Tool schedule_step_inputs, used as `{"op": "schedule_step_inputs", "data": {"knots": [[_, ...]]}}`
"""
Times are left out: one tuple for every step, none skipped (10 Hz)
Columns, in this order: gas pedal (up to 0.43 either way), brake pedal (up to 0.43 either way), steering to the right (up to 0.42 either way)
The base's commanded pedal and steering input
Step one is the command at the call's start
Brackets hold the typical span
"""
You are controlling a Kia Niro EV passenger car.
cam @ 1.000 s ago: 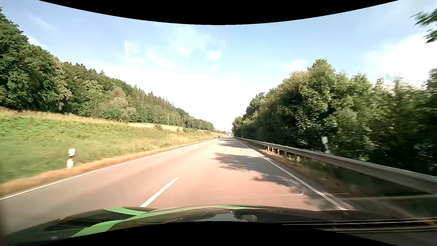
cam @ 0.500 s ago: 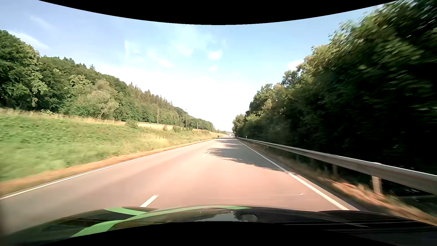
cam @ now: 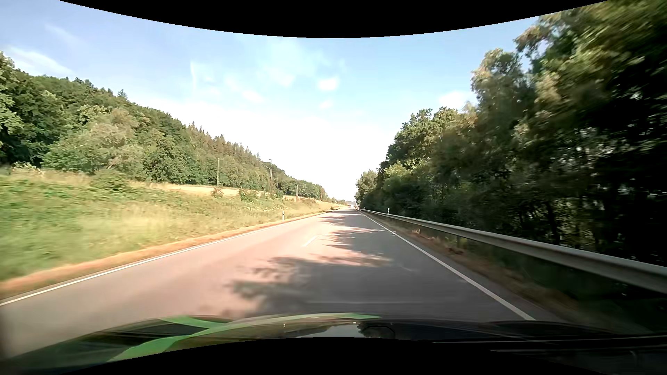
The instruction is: Follow the waypoints while adhering to traffic rules and regulations
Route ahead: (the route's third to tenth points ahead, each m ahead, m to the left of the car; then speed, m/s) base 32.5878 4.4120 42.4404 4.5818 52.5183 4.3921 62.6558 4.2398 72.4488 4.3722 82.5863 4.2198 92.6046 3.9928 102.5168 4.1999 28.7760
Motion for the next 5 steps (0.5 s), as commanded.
{"op": "schedule_step_inputs", "data": {"knots": [[0.358,0.000,-0.001],[0.358,0.000,-0.001],[0.358,0.000,-0.001],[0.331,0.000,-0.001],[0.319,0.000,-0.001]]}}
